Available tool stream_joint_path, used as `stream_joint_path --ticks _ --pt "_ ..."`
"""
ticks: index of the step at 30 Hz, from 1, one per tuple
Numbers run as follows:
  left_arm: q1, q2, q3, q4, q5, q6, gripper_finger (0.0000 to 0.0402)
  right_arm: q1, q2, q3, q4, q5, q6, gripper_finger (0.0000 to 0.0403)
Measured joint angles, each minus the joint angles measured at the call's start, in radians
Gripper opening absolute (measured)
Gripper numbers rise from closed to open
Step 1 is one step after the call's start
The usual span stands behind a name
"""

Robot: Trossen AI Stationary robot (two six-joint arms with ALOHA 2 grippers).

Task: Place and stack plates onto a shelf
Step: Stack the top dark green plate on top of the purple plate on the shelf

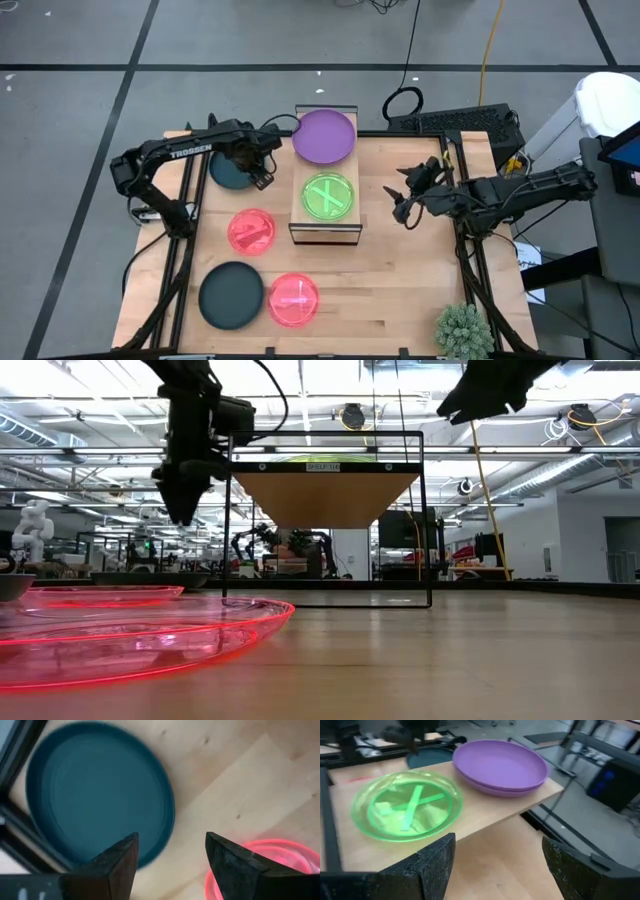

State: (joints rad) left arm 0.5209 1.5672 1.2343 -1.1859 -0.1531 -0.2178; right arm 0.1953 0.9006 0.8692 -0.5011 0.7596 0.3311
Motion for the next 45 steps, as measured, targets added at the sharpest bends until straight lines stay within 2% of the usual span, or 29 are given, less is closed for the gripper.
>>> stream_joint_path --ticks 6,12,23,33,45 --pt "0.017 0.078 0.000 0.029 0.000 0.100 0.0236 -0.027 -0.080 -0.042 0.055 -0.029 -0.026 0.0276" --pt "0.018 0.120 -0.015 0.047 -0.024 0.119 0.0236 -0.052 -0.138 -0.075 0.115 -0.029 -0.030 0.0276" --pt "0.036 0.008 -0.233 0.208 -0.033 0.111 0.0236 -0.052 -0.156 -0.077 0.157 -0.036 0.002 0.0276" --pt "0.041 0.003 -0.360 0.370 -0.013 0.103 0.0235 -0.052 -0.147 -0.077 0.225 -0.030 0.045 0.0276" --pt "0.041 0.003 -0.424 0.484 -0.006 0.107 0.0157 -0.052 -0.147 -0.077 0.364 -0.029 0.085 0.0276"
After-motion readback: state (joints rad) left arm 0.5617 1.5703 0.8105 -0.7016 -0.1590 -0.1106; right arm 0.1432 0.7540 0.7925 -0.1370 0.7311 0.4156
